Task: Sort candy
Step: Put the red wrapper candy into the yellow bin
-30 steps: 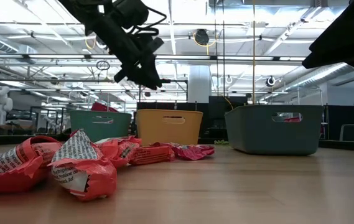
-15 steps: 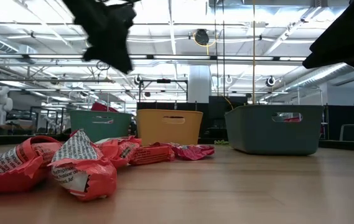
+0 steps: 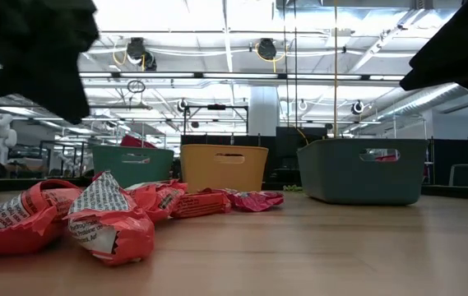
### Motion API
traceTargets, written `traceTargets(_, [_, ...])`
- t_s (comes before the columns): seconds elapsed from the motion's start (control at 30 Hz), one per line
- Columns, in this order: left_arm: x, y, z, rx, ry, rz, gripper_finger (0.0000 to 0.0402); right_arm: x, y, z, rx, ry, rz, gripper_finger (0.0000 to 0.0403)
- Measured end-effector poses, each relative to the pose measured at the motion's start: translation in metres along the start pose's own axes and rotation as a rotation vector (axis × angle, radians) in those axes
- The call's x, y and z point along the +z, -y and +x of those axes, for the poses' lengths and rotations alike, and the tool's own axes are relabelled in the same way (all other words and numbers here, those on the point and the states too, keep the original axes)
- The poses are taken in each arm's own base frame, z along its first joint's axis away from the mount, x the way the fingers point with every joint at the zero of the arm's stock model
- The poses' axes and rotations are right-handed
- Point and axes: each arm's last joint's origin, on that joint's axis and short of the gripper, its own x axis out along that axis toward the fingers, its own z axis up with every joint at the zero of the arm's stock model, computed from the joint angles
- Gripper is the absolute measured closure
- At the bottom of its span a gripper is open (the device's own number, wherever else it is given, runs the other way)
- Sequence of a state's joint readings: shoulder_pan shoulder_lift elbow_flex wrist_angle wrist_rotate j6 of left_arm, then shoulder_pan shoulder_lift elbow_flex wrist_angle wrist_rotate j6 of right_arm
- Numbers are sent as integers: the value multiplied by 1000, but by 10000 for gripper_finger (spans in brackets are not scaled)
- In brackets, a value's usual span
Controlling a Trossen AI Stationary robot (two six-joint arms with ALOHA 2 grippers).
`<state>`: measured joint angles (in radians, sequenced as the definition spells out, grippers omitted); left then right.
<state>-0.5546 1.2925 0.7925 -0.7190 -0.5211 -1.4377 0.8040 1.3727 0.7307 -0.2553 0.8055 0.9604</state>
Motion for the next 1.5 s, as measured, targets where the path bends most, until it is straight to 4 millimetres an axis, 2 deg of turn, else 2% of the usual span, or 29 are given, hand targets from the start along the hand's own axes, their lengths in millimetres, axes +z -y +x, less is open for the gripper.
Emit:
traceTargets(0.13, [-21,9,-3,-54,-10,-1,288,0,0,0,3,2,8,238])
traceTargets(0.33, [-45,22,4,-115,-28,33,289,1,-2,0,14,10,21,238])
traceTargets(0.83, [-87,61,47,-58,-81,110,289,3,-4,0,29,21,30,238])
traceTargets(1.03, [-106,63,73,-27,-114,124,289,3,-4,0,30,22,26,238])
traceTargets(1.2, [-111,63,83,-9,-77,58,289,3,-4,0,32,23,29,238])
traceTargets(1.5, [-113,62,82,-7,-54,73,299,3,-4,0,32,24,29,238])
